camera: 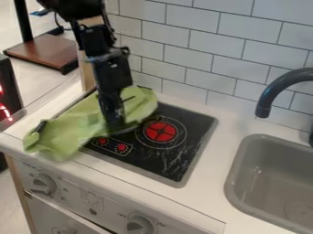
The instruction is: Unfold the cloth from middle to the bottom right
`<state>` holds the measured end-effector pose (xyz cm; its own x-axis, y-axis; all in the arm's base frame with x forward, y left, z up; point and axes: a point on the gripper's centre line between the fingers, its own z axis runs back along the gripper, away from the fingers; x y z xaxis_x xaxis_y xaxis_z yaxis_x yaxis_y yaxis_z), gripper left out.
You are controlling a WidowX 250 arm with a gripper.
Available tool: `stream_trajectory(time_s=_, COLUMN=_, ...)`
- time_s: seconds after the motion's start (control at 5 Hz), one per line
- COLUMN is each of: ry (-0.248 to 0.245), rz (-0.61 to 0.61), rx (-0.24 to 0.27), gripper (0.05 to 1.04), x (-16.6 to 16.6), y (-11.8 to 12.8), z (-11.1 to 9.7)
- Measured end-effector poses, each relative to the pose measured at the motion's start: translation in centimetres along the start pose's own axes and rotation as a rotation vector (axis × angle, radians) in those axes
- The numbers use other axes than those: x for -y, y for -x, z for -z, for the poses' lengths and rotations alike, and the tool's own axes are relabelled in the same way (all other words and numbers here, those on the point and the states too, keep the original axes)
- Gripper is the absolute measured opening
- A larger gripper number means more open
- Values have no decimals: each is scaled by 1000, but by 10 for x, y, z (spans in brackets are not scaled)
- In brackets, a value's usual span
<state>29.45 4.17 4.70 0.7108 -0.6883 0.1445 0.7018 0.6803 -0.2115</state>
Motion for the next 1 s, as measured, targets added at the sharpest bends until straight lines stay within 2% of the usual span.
stream_trajectory(time_s=0.2, ry=16, rz=60, rx=-32, gripper=49, x=19, y=1, z=19)
stream_trajectory(time_s=0.4, ry=-10, rz=62, rx=-52, gripper=64, x=13, y=2, z=25)
stream_trajectory(time_s=0.6, ry=-7, rz=37, rx=-61, gripper=142, x=11, y=4, z=32)
stream_trajectory(time_s=0.8, ry=-7, rz=24, rx=-64, gripper=356, x=11, y=4, z=33)
stream_trajectory(time_s=1.0, ry=-3, rz=19, rx=-54, gripper=653, x=12, y=3, z=32)
